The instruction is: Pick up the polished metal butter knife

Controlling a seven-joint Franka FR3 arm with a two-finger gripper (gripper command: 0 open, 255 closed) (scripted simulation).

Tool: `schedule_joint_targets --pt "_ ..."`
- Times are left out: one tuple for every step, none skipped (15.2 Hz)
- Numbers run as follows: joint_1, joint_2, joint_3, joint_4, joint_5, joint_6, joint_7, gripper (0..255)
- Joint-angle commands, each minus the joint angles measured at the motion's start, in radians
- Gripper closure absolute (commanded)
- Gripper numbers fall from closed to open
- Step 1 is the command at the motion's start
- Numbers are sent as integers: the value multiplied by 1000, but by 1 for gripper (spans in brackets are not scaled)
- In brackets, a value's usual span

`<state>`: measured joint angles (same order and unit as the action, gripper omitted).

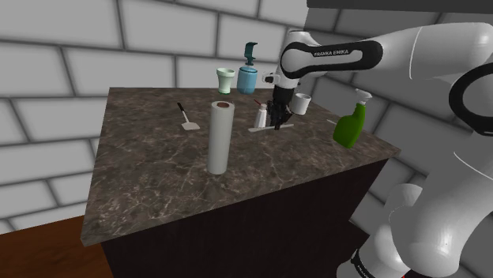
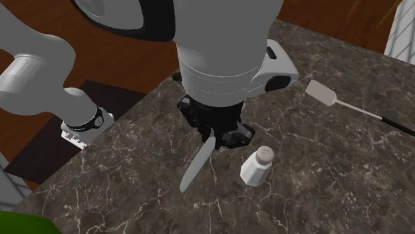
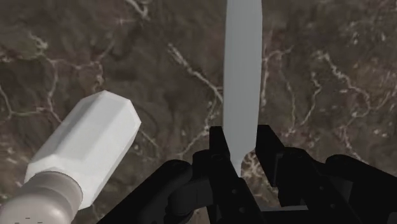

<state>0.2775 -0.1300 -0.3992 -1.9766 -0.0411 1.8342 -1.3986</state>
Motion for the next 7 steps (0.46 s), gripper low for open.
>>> schedule_joint_targets --pt "1 -2 1 29 0 -31 1 255" --pt "1 -3 2 41 0 -44 1 255" --pt "1 -3 2 54 0 -58 1 255" --pt "1 -3 2 68 0 -71 1 255" --pt "2 -3 3 81 0 -85 1 255" --pt "2 -3 3 83 0 -87 1 255" --pt "2 -3 3 83 0 -87 1 255"
